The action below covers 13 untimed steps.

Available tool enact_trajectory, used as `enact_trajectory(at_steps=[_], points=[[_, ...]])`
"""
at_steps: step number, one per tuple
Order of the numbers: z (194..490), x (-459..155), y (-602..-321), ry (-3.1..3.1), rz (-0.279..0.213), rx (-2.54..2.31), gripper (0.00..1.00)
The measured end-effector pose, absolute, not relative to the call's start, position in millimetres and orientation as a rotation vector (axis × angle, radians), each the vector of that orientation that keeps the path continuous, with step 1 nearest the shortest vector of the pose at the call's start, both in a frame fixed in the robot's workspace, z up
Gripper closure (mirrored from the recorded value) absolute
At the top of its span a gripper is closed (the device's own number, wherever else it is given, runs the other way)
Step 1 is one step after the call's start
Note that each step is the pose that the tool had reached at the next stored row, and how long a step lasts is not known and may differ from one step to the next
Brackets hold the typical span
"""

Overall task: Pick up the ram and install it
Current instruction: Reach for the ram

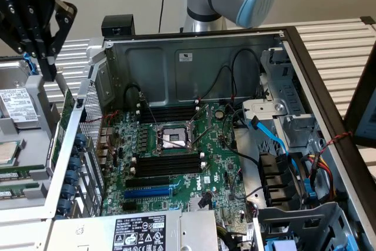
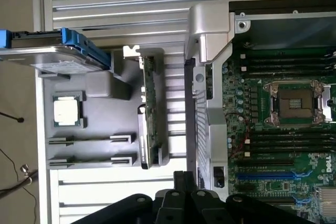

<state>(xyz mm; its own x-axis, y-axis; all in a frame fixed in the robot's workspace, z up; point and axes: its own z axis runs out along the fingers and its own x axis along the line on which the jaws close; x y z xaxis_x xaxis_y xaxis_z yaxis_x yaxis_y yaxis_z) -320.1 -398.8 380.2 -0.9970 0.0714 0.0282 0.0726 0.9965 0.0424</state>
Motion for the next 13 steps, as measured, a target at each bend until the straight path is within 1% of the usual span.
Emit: enact_trajectory(at_steps=[13], points=[[370,-379,-399,-3.110,-0.068,-0.112,0.89]])
